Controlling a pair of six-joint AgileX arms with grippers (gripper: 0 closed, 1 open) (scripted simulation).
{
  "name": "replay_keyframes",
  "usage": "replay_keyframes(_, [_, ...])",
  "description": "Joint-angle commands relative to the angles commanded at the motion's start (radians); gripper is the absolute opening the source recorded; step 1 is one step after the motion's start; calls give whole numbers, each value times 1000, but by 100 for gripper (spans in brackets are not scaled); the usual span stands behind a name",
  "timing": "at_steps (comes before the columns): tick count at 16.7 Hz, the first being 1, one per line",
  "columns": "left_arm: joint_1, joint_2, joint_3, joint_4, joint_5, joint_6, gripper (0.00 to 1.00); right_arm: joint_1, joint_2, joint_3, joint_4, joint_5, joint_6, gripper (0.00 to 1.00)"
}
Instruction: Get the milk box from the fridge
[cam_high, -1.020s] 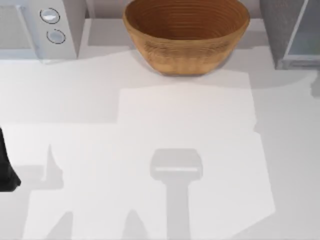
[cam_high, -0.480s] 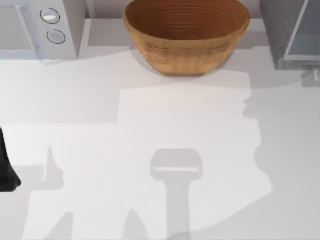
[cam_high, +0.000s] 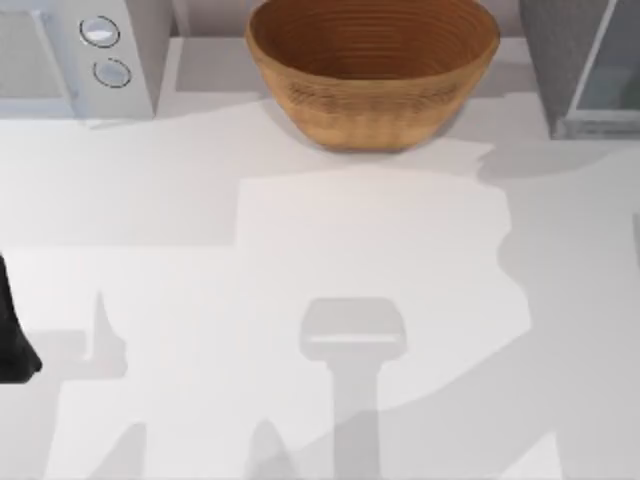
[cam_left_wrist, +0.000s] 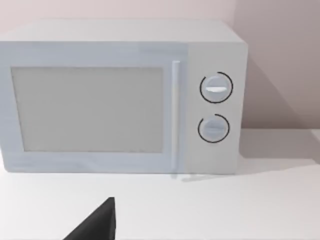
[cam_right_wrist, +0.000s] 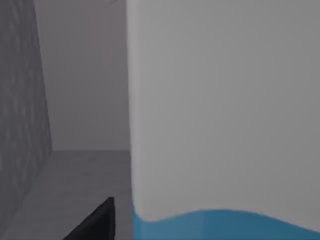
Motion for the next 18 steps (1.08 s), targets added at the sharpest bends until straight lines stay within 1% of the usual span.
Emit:
replay_keyframes(5, [0, 0, 0, 0, 0, 0, 100, 3, 10, 17, -11, 3, 0, 100])
replay_keyframes(18, [0, 0, 0, 0, 0, 0, 100, 3, 10, 17, -11, 3, 0, 2])
